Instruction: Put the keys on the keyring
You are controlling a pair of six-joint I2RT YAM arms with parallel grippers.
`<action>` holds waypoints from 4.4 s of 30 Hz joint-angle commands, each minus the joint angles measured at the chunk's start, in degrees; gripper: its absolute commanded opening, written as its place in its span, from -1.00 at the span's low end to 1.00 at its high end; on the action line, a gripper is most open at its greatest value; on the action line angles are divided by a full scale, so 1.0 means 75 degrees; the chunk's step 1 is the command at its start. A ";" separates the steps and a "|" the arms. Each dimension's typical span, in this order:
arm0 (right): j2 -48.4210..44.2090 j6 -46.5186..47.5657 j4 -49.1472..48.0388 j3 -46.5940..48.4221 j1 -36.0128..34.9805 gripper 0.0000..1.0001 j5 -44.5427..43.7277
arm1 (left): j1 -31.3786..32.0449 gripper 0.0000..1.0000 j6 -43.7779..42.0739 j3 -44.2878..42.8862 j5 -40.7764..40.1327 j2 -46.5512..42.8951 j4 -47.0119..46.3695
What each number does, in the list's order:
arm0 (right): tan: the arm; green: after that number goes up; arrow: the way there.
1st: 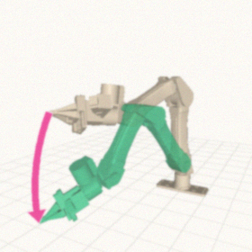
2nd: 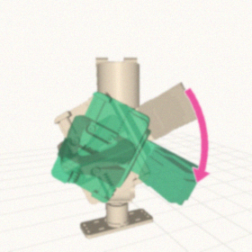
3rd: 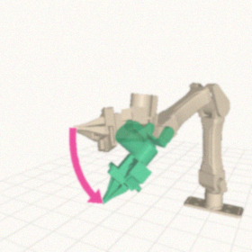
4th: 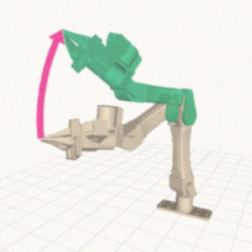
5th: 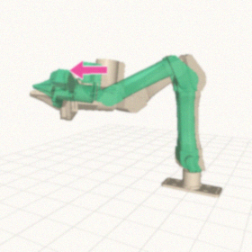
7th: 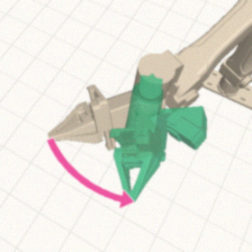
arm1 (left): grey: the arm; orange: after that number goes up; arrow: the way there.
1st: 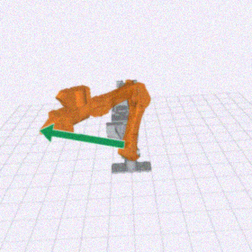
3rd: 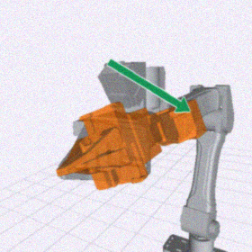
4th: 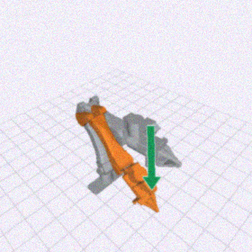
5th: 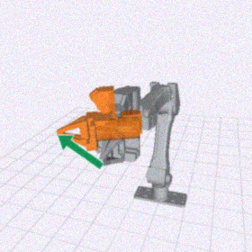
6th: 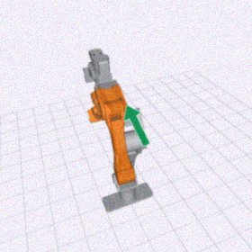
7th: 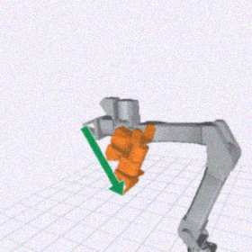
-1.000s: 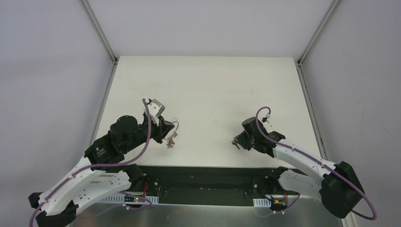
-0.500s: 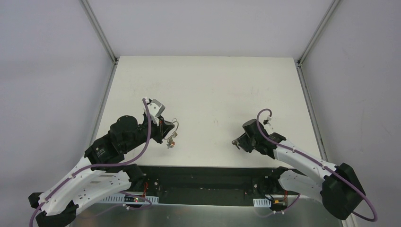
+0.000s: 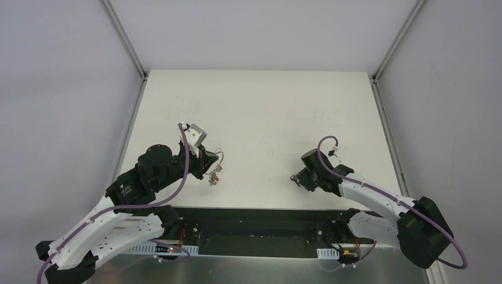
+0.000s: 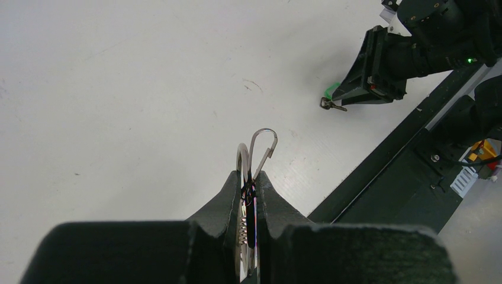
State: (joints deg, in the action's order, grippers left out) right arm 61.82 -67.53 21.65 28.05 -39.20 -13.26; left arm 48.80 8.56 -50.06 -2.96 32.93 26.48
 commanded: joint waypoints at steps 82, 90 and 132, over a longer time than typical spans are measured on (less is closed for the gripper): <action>-0.1097 0.3584 -0.5839 0.2188 -0.2180 -1.00 0.6176 | 0.0036 -1.00 -0.0367 0.0543 0.2784 -0.0708 -0.2061; -0.0529 0.2721 -0.7823 0.2038 -0.2612 -1.00 0.5752 | 0.0031 -1.00 -0.0446 0.1050 0.3054 -0.1093 -0.3217; 0.0335 0.1727 -0.9449 0.2166 -0.2773 -1.00 0.4721 | 0.0041 -1.00 -0.0717 0.1778 0.3839 -0.1557 -0.4811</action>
State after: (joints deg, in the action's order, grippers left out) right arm 65.32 -54.02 -44.07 42.24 -59.88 24.34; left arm 48.77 3.60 -36.64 22.94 21.98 -5.30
